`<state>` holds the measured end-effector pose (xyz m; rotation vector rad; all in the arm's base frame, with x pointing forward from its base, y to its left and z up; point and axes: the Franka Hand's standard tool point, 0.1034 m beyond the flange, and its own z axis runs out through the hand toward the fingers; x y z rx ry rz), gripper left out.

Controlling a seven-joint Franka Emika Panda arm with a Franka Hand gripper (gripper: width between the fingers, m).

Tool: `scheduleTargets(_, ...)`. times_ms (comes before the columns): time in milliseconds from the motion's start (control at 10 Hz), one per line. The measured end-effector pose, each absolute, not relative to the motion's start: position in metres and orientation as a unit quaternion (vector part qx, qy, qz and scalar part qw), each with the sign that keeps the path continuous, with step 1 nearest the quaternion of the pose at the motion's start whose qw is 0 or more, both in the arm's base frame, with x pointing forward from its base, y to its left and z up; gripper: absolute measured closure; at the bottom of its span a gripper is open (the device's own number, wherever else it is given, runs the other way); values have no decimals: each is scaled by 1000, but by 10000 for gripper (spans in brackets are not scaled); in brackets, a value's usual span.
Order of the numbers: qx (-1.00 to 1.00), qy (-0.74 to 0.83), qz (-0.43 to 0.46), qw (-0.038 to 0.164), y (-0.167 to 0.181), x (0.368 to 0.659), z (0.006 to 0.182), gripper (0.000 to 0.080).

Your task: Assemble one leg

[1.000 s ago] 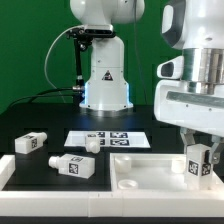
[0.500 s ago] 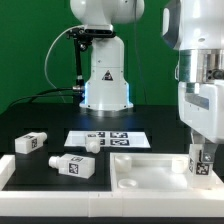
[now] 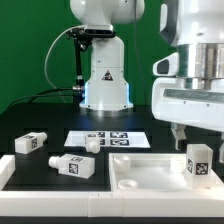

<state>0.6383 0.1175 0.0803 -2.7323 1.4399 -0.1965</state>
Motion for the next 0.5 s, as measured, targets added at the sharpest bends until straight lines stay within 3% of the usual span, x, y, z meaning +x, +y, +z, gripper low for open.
scheduleTargets(200,-914,400,-65,17,112,639,80,151)
scheduleTargets(500,-981,185,-64,-12,115,645,81,151)
